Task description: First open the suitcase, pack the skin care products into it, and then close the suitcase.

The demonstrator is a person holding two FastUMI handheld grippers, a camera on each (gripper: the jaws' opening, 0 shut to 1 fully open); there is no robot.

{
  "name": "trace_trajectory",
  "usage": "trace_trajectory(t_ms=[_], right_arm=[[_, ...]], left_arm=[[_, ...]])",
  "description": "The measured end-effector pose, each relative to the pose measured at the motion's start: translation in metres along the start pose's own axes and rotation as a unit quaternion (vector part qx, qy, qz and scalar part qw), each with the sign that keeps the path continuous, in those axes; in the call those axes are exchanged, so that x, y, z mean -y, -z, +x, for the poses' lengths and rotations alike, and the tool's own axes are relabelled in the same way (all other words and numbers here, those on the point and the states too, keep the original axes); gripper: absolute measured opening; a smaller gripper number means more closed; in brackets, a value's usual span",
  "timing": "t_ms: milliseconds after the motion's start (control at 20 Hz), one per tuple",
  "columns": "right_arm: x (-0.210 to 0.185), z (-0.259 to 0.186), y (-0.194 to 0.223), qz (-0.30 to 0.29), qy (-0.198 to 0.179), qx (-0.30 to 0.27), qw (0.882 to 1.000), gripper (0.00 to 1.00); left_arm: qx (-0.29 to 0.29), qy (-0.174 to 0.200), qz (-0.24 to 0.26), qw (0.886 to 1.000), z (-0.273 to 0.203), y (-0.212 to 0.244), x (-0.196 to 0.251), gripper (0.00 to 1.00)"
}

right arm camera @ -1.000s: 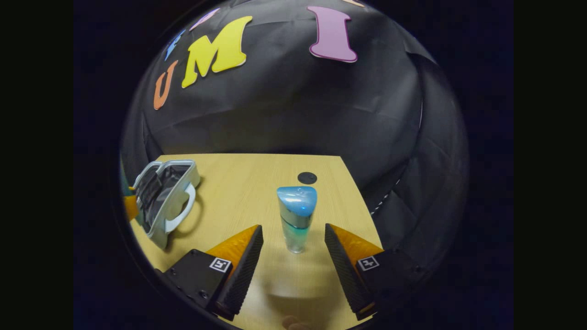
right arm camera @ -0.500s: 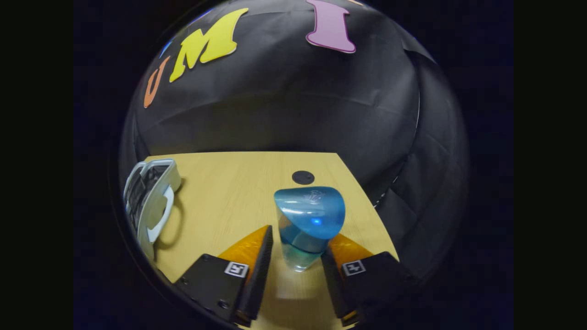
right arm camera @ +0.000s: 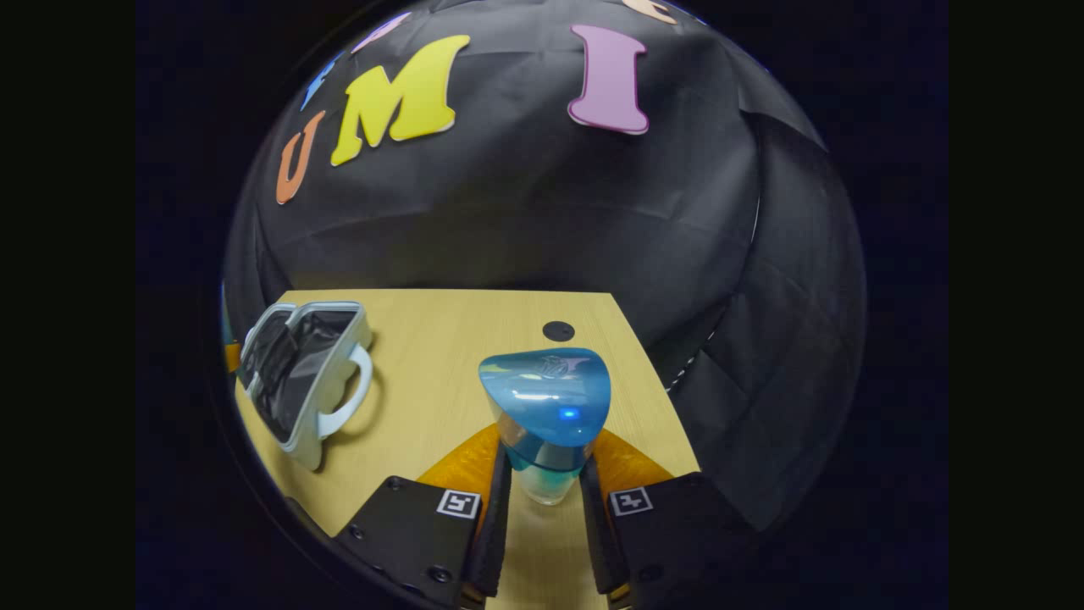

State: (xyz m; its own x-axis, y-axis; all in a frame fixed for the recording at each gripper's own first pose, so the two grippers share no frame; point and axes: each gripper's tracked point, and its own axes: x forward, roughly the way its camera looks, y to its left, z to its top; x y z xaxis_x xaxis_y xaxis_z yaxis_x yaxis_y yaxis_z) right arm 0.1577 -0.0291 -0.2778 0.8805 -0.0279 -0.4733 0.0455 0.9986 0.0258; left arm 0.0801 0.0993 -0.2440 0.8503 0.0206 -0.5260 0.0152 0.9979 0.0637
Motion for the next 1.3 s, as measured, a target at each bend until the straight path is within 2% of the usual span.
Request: trace_trajectory(t_ms=[100,300,500,650,900,950,1000,1050,1100,1150,1300], right_arm=[[-0.004,-0.039,0.001,0.005,0.0,-0.003,1.0,0.39],[-0.016,-0.095,0.016,0.085,0.013,-0.031,0.996,0.39],[-0.019,-0.121,0.02,0.06,0.045,-0.028,0.997,0.39],[-0.031,-0.133,0.015,0.07,0.049,-0.027,0.996,0.39],[-0.05,-0.141,0.015,0.053,0.045,-0.031,0.997,0.39],[-0.054,-0.141,0.016,0.049,0.042,-0.033,0.997,0.39],[-0.059,-0.142,0.018,0.045,0.039,-0.035,0.998,0.39],[-0.063,-0.143,0.018,0.042,0.035,-0.037,0.998,0.39],[-0.066,-0.142,0.019,0.037,0.032,-0.039,0.998,0.39],[-0.072,-0.141,0.019,0.031,0.026,-0.04,0.998,0.39],[-0.091,-0.137,0.013,0.017,0.007,-0.039,0.999,0.36]], left_arm=[[-0.026,0.014,0.001,1.0,0.022,0.013,-0.009,0.44],[-0.093,0.014,0.012,0.996,0.07,0.044,-0.029,0.45],[-0.143,0.021,0.021,0.989,0.096,0.066,-0.031,0.44],[-0.177,0.017,0.022,0.984,0.104,0.082,-0.034,0.44],[-0.19,0.006,0.032,0.981,0.119,0.081,-0.038,0.44],[-0.193,0.004,0.03,0.981,0.122,0.083,-0.039,0.51],[-0.204,0.002,0.025,0.979,0.126,0.088,-0.04,0.43],[-0.2,0.001,0.021,0.979,0.127,0.085,-0.04,0.49],[-0.197,0.001,0.022,0.98,0.13,0.083,-0.04,0.49],[-0.198,-0.001,0.026,0.98,0.13,0.083,-0.04,0.42],[-0.199,0.01,0.018,0.98,0.125,0.083,-0.032,0.42]])
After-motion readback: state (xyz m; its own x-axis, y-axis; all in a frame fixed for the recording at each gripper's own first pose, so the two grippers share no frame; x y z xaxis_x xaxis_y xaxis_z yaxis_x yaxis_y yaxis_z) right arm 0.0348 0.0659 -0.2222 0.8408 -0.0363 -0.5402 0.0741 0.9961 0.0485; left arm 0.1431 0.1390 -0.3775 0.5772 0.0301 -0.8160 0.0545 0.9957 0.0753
